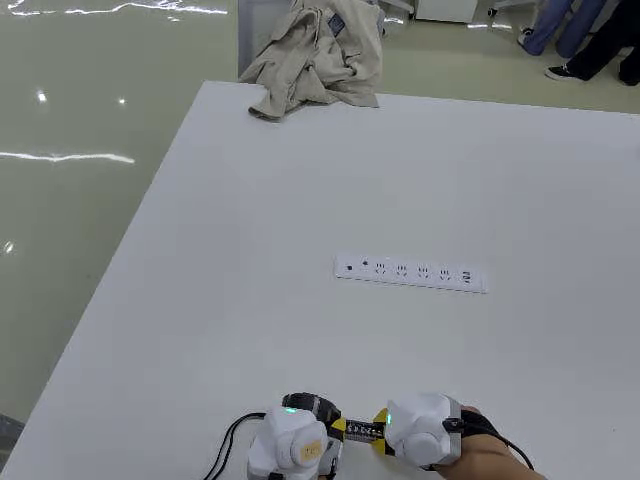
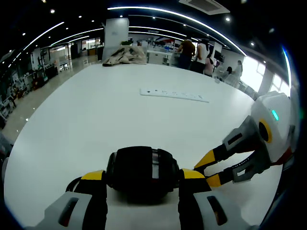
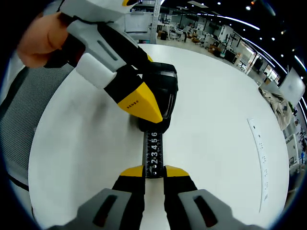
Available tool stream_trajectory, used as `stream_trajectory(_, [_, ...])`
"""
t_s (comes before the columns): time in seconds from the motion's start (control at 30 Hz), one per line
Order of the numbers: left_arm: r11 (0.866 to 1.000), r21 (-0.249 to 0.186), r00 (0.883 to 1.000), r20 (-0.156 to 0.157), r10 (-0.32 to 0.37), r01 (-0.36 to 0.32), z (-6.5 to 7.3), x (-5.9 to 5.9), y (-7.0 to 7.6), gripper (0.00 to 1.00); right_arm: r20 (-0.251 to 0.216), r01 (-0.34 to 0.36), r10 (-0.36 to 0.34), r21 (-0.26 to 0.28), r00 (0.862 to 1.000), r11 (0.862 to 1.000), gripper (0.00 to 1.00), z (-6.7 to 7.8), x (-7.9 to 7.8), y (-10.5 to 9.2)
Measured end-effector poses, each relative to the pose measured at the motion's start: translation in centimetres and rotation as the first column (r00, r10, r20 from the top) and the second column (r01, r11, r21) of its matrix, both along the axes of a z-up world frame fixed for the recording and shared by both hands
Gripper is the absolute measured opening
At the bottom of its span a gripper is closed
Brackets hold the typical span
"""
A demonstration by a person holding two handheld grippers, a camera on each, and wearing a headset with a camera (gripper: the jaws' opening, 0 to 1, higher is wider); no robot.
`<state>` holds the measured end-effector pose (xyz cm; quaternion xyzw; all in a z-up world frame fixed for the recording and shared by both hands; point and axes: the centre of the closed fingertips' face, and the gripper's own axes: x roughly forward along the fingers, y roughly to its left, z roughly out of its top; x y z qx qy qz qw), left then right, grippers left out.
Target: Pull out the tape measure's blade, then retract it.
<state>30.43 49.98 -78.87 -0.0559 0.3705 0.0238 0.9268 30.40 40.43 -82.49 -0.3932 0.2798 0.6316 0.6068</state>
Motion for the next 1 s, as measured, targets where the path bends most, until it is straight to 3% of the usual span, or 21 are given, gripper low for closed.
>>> stream_trajectory(1.0, [1.000,0.000,1.000,-0.014,-0.011,0.011,0.0,0.2,0.0,0.57,-0.020,-0.005,0.005,0.010,1.000,1.000,0.14,0.1,-0.3,1.9])
